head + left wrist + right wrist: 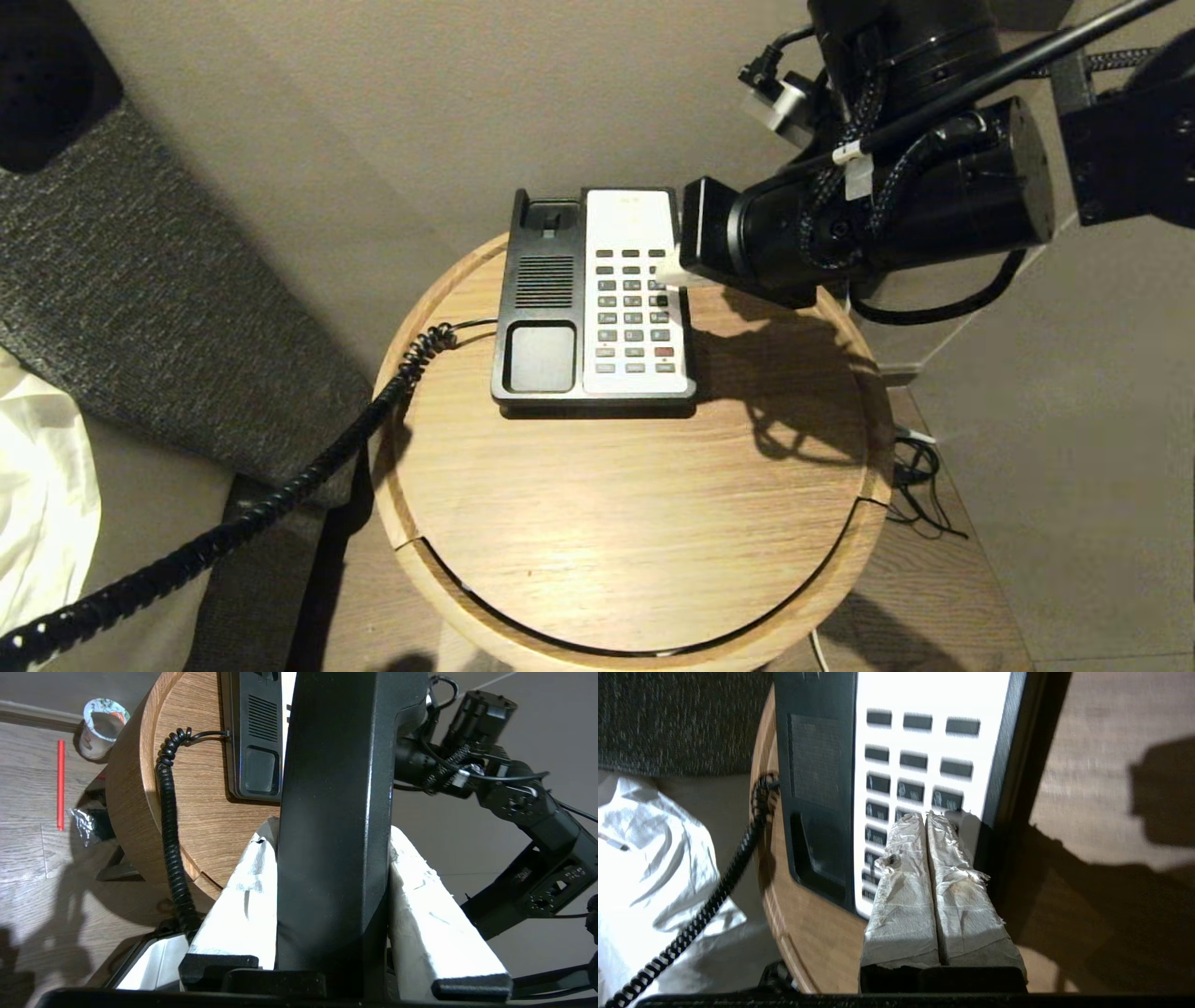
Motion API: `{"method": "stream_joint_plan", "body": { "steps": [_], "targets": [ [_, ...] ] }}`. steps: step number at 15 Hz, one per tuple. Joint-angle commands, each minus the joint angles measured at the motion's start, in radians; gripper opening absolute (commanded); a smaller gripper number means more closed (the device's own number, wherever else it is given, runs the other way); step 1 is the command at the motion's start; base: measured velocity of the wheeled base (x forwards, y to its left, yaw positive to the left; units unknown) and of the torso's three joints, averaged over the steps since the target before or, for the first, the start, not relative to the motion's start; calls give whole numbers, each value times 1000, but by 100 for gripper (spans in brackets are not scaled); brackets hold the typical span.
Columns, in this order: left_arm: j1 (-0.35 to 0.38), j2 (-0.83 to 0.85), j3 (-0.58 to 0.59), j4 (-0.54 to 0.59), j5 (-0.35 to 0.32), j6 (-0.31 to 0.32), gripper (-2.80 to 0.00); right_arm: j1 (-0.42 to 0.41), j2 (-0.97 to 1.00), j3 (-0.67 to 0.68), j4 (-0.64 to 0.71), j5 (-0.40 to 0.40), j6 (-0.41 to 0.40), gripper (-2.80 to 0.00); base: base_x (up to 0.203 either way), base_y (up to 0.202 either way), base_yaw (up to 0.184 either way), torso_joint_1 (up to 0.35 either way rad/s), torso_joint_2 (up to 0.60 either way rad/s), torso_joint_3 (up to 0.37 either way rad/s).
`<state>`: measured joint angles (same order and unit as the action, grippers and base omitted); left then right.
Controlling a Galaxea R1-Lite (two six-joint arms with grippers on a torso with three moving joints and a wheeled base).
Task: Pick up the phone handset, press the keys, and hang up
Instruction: Dial the number
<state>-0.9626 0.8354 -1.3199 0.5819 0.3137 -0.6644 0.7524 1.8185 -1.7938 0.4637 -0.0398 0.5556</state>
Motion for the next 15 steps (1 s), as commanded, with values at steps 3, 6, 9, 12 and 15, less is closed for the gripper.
{"method": "stream_joint_plan", "body": {
  "steps": [3, 6, 9, 12, 15],
  "targets": [
    [2, -12, 18, 4, 2, -4, -280, 10, -22, 13, 57, 3, 32, -280, 0, 0, 0, 0, 0, 0],
    [2, -34, 45, 4, 2, -6, -280, 22, -2, 10, 58, 3, 55, -280, 0, 0, 0, 0, 0, 0],
    [4, -44, 57, 4, 2, -6, -280, 38, 16, -1, 55, 3, 56, -280, 0, 0, 0, 0, 0, 0],
    [4, -42, 54, 3, 2, -4, -280, 38, 33, -3, 49, 0, 55, -280, 0, 0, 0, 0, 0, 0],
    [3, -41, 53, 3, 3, -4, -280, 36, 40, -7, 47, 0, 51, -280, 0, 0, 0, 0, 0, 0]
  ]
}}
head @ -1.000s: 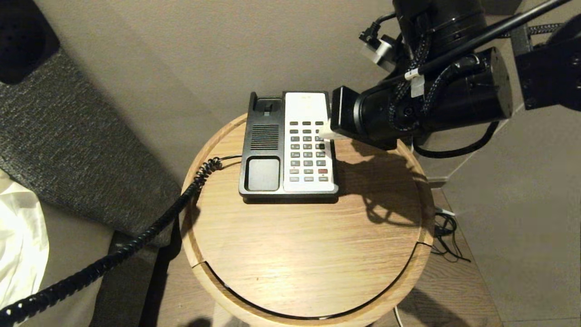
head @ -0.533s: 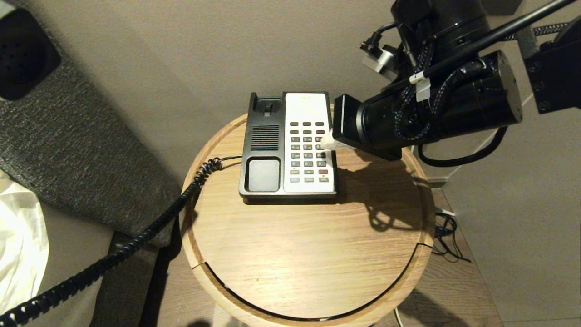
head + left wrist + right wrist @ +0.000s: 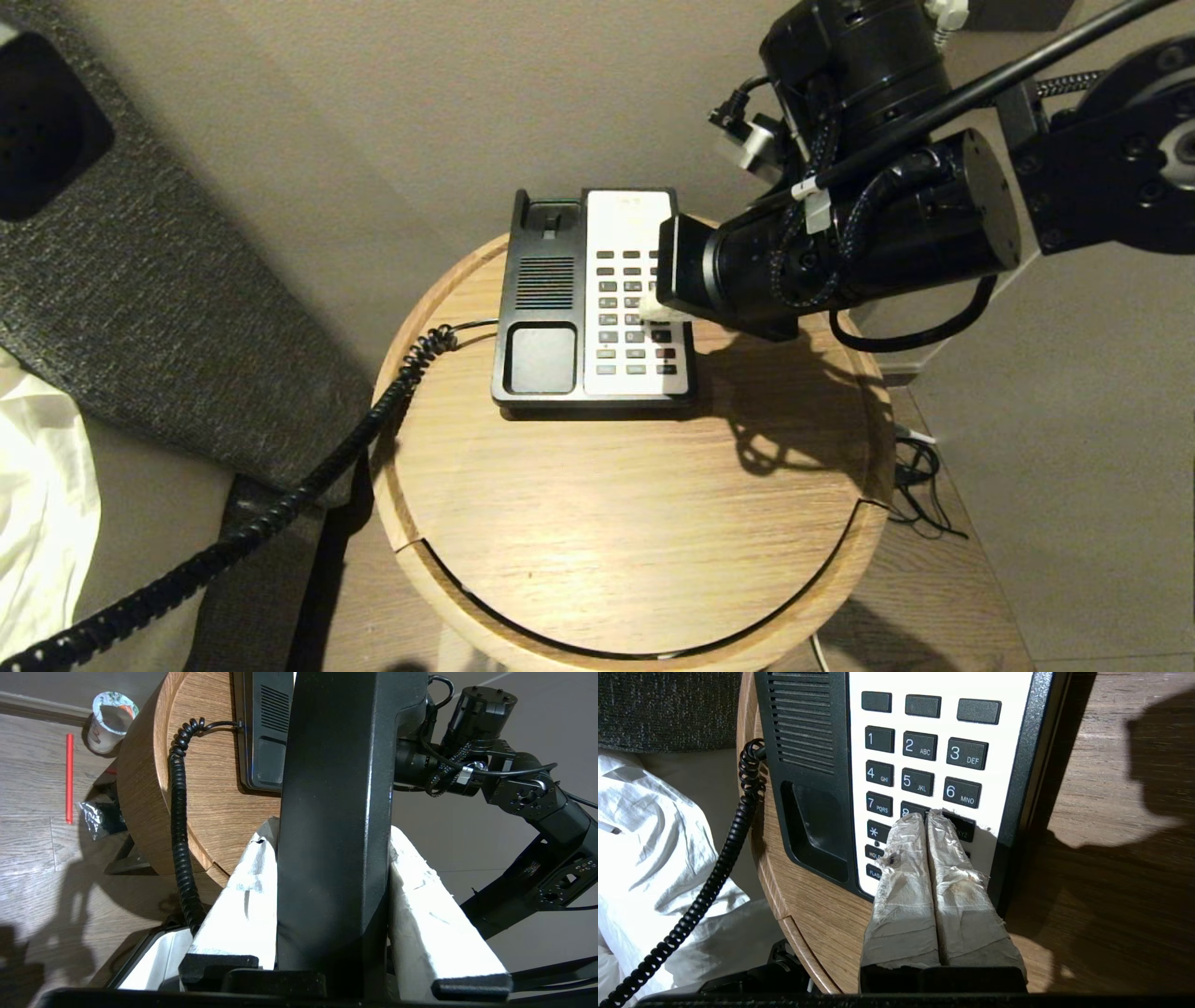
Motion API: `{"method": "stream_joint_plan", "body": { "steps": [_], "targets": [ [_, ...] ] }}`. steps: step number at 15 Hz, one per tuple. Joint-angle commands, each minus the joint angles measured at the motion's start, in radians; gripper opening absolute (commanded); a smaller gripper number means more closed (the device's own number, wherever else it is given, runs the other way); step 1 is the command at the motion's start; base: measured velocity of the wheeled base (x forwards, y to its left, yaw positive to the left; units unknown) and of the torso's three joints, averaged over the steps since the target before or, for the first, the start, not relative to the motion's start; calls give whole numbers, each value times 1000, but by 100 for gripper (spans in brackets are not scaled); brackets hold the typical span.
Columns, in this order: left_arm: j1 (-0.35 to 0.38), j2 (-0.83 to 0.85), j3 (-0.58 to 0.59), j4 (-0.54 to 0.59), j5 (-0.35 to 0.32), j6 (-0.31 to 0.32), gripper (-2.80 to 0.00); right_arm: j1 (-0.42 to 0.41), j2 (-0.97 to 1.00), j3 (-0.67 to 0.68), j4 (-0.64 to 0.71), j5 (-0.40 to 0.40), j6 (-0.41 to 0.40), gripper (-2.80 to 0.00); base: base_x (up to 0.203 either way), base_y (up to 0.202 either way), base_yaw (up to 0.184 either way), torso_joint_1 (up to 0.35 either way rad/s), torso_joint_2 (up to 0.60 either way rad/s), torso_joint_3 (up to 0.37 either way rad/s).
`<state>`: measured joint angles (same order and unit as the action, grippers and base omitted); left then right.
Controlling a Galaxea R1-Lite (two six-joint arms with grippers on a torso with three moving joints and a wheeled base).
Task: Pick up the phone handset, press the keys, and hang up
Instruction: Dial the number
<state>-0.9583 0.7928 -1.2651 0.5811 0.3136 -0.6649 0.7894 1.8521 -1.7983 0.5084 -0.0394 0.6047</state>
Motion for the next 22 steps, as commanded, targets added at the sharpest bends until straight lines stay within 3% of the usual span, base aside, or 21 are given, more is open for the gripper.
{"method": "stream_joint_plan", "body": {
  "steps": [1, 22],
  "targets": [
    [0, 2, -2, 3, 4, -4, -280, -1, 7, -3, 1, -2, 1, -280, 0, 0, 0, 0, 0, 0],
    [0, -1, 10, 3, 0, -2, -280, -32, 12, 20, 15, -8, -11, -280, 0, 0, 0, 0, 0, 0]
  ]
}}
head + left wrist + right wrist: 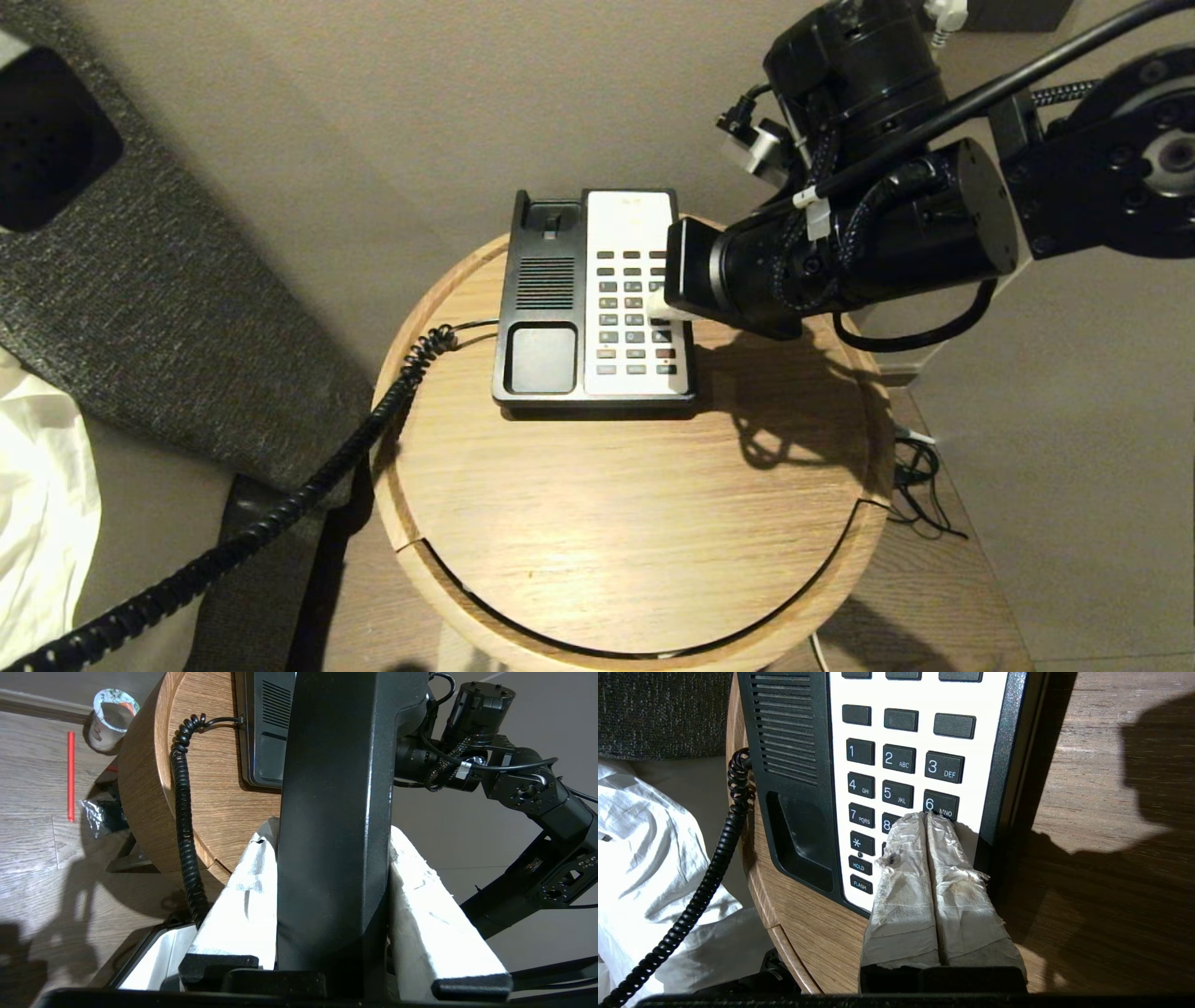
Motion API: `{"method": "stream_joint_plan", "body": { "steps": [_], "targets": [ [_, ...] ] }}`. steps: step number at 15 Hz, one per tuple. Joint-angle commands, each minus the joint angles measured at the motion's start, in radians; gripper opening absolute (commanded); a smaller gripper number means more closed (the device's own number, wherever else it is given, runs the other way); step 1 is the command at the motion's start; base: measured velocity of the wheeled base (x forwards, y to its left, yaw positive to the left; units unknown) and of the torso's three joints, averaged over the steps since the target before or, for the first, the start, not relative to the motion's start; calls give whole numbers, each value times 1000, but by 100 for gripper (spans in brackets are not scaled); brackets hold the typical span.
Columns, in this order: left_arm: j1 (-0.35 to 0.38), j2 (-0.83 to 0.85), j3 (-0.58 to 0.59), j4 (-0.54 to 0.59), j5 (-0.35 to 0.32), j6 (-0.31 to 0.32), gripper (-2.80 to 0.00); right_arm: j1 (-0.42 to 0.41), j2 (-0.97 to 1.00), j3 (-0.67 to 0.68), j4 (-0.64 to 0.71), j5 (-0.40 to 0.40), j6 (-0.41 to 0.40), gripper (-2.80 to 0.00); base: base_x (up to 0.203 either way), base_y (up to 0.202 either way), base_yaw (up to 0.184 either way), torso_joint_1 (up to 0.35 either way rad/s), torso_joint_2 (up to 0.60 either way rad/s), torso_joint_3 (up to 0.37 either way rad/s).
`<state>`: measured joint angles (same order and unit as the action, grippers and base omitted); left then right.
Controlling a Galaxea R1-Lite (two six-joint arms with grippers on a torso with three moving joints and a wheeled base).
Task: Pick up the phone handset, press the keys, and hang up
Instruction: Dial the number
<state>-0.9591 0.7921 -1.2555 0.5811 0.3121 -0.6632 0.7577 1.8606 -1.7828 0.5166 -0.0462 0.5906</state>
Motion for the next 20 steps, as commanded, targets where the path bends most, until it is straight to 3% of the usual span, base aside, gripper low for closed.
{"method": "stream_joint_plan", "body": {
  "steps": [1, 20],
  "targets": [
    [0, -1, 2, 3, 1, -4, -280, 0, 5, 5, 6, -1, 3, -280, 0, 0, 0, 0, 0, 0],
    [0, -14, 20, 3, -1, -6, -280, 22, -44, -6, 108, 39, 53, -280, 0, 0, 0, 0, 0, 0]
  ]
}}
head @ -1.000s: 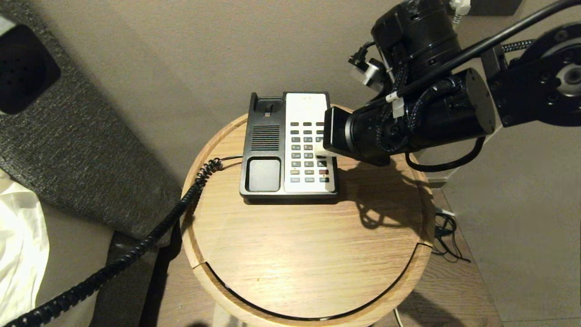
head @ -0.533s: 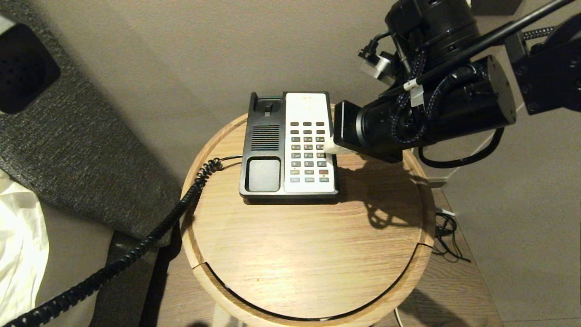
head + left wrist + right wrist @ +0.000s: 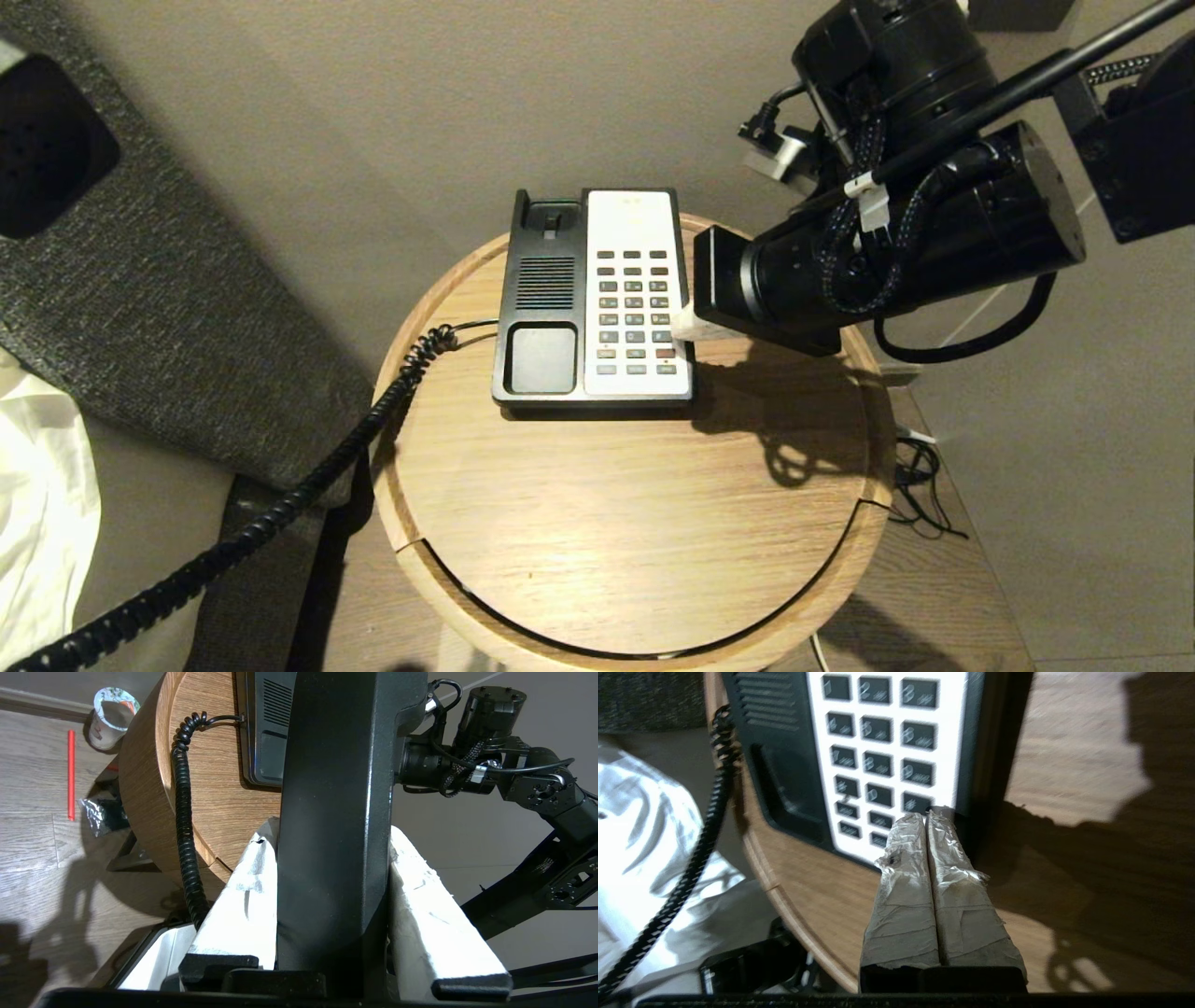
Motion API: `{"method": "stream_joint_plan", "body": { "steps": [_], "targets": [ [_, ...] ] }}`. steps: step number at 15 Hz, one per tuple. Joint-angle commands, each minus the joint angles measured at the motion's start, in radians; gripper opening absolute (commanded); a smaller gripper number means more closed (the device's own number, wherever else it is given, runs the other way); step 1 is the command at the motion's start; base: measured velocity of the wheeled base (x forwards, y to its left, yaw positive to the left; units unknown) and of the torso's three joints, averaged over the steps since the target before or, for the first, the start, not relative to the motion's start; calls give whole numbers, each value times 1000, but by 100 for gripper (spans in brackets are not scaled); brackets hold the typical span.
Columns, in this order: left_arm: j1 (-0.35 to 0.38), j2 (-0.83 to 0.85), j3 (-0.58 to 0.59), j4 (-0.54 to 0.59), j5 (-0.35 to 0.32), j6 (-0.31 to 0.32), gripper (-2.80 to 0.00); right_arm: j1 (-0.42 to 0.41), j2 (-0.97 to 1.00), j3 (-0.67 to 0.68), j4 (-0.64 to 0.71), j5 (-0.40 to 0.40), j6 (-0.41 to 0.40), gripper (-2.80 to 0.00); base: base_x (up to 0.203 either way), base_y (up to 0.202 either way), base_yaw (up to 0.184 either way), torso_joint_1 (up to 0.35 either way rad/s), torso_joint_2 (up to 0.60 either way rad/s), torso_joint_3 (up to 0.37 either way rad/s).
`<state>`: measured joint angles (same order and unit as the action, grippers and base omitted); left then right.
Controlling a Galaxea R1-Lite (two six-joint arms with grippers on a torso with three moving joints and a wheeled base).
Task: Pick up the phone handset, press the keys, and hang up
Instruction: Dial the number
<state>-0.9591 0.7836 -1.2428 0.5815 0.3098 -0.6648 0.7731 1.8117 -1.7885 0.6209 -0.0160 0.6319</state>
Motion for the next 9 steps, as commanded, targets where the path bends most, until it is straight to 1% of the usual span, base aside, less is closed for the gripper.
{"method": "stream_joint_plan", "body": {
  "steps": [1, 3, 9],
  "targets": [
    [0, -9, 8, 3, 2, -4, -280, 16, 5, 6, 6, 12, 16, -280, 0, 0, 0, 0, 0, 0],
    [0, -10, 13, 3, 2, -6, -280, 25, 6, 3, 14, 16, 29, -280, 0, 0, 0, 0, 0, 0],
    [0, -7, 14, 3, 2, -4, -280, 25, 9, 4, 52, 16, 31, -280, 0, 0, 0, 0, 0, 0]
  ]
}}
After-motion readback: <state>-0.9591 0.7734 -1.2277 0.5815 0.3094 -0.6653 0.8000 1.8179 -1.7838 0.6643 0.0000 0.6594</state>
